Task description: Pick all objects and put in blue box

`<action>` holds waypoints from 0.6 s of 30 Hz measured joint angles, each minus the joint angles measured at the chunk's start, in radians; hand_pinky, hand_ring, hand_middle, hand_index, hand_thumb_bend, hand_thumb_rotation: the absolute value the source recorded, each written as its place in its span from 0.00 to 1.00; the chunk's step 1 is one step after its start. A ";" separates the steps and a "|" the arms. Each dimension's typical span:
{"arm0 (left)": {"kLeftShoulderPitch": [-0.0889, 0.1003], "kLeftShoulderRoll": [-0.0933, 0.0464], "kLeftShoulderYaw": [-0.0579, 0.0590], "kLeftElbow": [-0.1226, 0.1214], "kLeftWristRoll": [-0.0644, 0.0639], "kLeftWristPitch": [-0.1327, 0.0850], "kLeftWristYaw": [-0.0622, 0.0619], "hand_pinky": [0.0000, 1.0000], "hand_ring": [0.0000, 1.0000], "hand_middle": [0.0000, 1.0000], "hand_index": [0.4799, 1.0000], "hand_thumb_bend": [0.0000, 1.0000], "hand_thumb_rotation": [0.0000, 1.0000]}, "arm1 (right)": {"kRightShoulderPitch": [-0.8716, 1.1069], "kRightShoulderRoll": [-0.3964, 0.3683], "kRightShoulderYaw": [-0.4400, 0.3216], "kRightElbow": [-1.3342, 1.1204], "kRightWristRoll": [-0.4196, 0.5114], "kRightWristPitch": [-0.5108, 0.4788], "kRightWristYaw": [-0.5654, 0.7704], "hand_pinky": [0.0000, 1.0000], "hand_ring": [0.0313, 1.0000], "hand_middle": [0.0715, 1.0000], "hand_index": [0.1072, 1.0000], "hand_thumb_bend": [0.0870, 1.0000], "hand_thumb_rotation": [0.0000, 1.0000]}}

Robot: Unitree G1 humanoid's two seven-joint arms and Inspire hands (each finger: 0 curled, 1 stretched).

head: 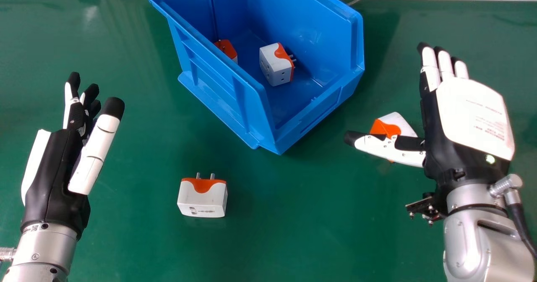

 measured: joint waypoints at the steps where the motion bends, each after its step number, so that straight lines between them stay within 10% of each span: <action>1: -0.001 0.000 0.000 0.000 0.000 0.000 0.000 1.00 1.00 1.00 1.00 0.76 0.86 | -0.005 0.000 0.000 0.020 0.000 0.001 -0.001 0.89 0.96 1.00 0.95 0.74 0.70; 18: -0.012 0.003 0.000 0.005 -0.002 0.001 0.000 1.00 1.00 1.00 1.00 0.76 0.86 | -0.182 -0.056 0.014 0.422 0.036 0.036 0.004 0.85 0.93 0.96 0.91 0.68 0.65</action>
